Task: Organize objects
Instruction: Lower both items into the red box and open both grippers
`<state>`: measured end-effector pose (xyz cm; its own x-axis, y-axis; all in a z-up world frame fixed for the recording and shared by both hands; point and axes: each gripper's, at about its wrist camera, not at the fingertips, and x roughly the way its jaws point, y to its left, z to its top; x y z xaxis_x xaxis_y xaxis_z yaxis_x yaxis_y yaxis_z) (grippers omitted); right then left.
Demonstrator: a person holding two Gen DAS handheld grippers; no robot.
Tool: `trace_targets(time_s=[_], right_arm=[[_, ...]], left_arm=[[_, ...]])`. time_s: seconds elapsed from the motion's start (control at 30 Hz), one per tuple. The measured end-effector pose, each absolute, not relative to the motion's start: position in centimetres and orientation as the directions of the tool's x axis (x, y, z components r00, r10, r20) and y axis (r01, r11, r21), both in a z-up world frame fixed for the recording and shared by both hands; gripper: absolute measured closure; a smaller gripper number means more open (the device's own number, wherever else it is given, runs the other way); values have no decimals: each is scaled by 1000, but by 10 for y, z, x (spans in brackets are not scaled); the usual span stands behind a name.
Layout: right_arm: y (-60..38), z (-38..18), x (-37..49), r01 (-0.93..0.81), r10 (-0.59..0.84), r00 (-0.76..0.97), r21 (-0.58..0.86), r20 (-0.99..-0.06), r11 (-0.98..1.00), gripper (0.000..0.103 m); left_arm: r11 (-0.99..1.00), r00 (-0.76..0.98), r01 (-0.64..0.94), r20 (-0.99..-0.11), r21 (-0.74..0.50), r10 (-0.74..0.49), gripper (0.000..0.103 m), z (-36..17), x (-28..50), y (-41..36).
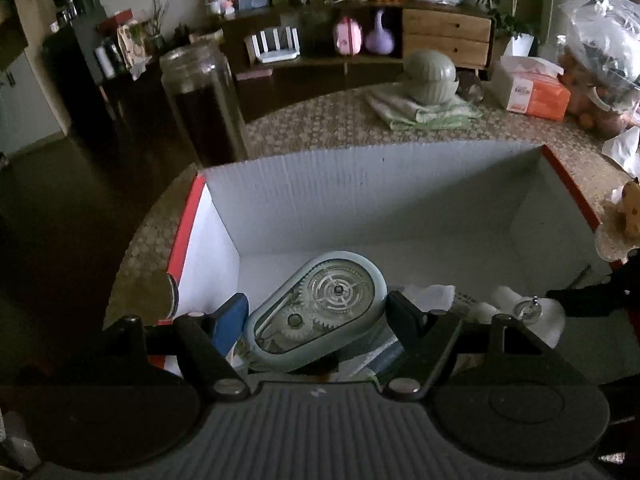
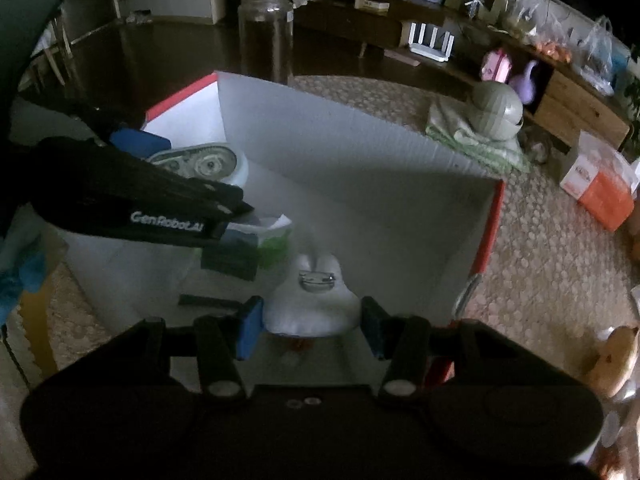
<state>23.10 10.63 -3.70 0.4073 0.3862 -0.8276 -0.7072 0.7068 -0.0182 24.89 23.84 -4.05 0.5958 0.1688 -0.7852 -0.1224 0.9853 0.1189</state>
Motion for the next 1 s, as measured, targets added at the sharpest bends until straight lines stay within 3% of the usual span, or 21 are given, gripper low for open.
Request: trace_targets(time_s=[0.5, 0.67, 1.0], right_arm=[[117, -40, 231, -724, 346, 425, -85, -836, 685, 44], [108, -35, 230, -718, 380, 416, -43, -826, 694, 38], [82, -11, 218, -717, 438, 432, -5, -788, 697, 27]], left_arm=[[987, 413, -94, -897, 128, 156, 28, -62, 267, 238], [986, 438, -108, -885, 123, 158, 23, -57, 262, 238], [981, 510, -146, -840, 128, 186, 22, -33, 245, 234]])
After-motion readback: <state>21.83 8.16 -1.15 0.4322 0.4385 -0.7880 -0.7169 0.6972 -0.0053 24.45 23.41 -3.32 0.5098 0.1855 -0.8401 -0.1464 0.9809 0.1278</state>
